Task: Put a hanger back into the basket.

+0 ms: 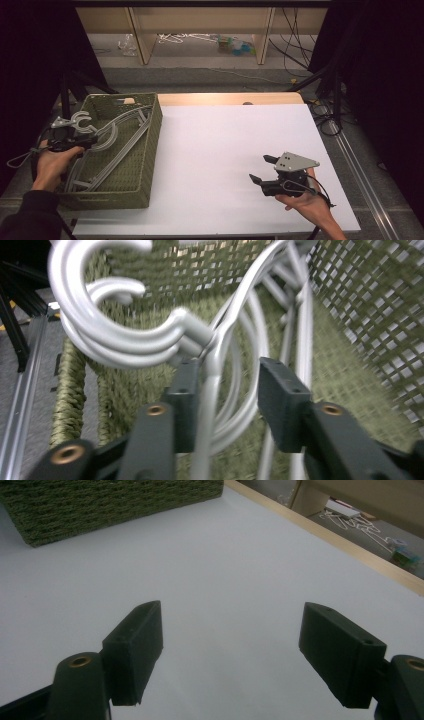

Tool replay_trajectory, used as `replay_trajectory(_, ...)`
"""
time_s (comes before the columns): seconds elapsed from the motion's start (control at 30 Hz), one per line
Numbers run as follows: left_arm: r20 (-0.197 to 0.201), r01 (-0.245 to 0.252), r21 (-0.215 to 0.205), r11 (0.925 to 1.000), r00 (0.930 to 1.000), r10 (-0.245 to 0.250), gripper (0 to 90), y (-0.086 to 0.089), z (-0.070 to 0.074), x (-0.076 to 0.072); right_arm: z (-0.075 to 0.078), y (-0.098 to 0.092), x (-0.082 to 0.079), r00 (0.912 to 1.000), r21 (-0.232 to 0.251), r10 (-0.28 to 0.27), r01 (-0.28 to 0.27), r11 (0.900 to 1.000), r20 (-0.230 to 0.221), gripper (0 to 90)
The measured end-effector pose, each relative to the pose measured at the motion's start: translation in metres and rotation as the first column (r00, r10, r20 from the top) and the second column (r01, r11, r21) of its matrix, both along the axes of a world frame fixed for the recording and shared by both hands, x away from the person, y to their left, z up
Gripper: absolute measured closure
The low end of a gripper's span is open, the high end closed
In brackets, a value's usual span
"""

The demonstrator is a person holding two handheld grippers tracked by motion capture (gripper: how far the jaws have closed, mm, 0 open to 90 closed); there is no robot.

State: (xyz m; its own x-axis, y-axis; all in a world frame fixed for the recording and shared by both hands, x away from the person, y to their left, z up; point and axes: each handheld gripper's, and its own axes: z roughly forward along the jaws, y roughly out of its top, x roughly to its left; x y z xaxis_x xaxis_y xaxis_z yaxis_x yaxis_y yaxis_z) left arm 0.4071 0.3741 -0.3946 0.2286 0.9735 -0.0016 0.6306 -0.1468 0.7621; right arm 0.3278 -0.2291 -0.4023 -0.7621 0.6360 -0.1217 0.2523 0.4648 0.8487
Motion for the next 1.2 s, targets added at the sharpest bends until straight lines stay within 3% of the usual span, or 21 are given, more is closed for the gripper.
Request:
replay_trajectory(0.1,0.051,-0.011,-0.027,0.9996,0.9986,0.012,52.1,-0.008,0.007,-0.006,0.0,0.0,0.0,1.0,0.002,-0.001,0.001,1.0,-0.005,26.5)
replay_trajectory(0.2,0.079,0.0,-0.024,0.9997,0.9969,0.002,48.9,-0.012,0.013,-0.013,0.0,0.001,0.0,1.0,0.006,-0.003,0.003,1.0,0.006,26.5)
replay_trajectory(0.37,0.098,0.034,0.0,0.9994,0.9946,-0.034,45.8,-0.024,0.019,-0.024,0.0,0.0,0.0,1.0,0.006,0.0,0.0,1.0,0.005,26.5)
replay_trajectory(0.5,0.126,0.044,-0.024,0.9987,0.9912,-0.041,44.1,-0.029,0.024,-0.03,0.0,0.001,-0.001,1.0,0.001,0.0,0.0,1.0,-0.002,26.5)
replay_trajectory(0.83,0.16,0.097,-0.018,0.9951,0.9828,-0.093,41.0,-0.045,0.035,-0.044,0.0,0.001,-0.001,1.0,0.001,0.0,0.0,1.0,-0.004,26.4)
replay_trajectory(1.2,0.159,0.111,-0.015,0.9937,0.9815,-0.107,38.7,-0.052,0.041,-0.055,0.0,0.001,-0.001,1.0,-0.002,0.0,0.0,1.0,0.0,26.3)
